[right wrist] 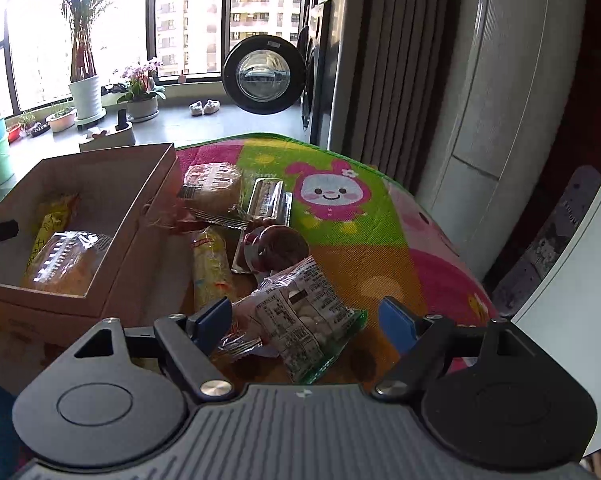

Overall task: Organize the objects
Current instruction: 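Grasp the round packaged cake with the right tool, then lower the round cake into the box and open the right tool, then carry the wrapped bread roll into the box and open the right tool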

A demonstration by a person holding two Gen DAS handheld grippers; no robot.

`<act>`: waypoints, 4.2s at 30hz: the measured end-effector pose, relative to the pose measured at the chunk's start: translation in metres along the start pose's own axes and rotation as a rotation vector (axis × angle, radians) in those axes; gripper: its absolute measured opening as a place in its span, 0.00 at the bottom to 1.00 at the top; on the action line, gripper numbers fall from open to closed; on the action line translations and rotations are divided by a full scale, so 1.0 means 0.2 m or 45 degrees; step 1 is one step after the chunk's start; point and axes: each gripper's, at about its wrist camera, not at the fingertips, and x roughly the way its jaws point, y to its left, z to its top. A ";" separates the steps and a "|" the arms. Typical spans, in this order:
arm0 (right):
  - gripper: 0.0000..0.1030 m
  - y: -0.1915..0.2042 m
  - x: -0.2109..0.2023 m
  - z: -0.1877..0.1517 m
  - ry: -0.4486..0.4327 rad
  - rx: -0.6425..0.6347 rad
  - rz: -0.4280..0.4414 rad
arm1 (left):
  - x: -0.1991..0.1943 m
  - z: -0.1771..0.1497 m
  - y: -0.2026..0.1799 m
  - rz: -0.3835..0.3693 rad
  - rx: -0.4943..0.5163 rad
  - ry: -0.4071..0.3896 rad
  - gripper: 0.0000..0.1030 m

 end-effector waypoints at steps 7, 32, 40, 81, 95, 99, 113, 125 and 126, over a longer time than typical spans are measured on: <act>0.83 -0.08 0.26 0.13 0.058 0.215 0.016 | 0.00 0.00 0.01 -0.001 -0.001 0.000 0.13; 0.51 0.12 -0.23 0.22 -0.084 0.036 0.173 | 0.01 -0.01 0.01 -0.010 -0.009 0.007 0.13; 0.51 0.19 -0.56 0.11 0.003 -0.070 0.204 | 0.01 -0.02 0.00 -0.011 -0.011 0.009 0.13; 0.74 0.85 0.09 0.64 0.041 -0.191 0.156 | -0.01 -0.02 0.04 -0.031 -0.043 0.028 0.14; 0.84 0.14 -0.22 0.33 -0.002 -0.039 -0.035 | -0.01 0.00 0.04 -0.026 -0.033 0.023 0.13; 0.84 0.04 -0.13 0.22 0.053 0.003 -0.062 | -0.01 0.00 0.04 -0.023 -0.031 0.022 0.13; 0.83 0.14 0.47 0.54 0.083 0.250 0.164 | -0.02 0.00 0.03 -0.010 -0.016 0.012 0.13; 0.51 0.28 0.73 0.62 0.170 0.074 0.193 | -0.01 0.00 0.03 -0.011 -0.015 0.009 0.13; 0.51 0.27 0.70 0.60 0.168 0.049 0.192 | -0.01 0.00 0.03 -0.011 -0.015 0.009 0.13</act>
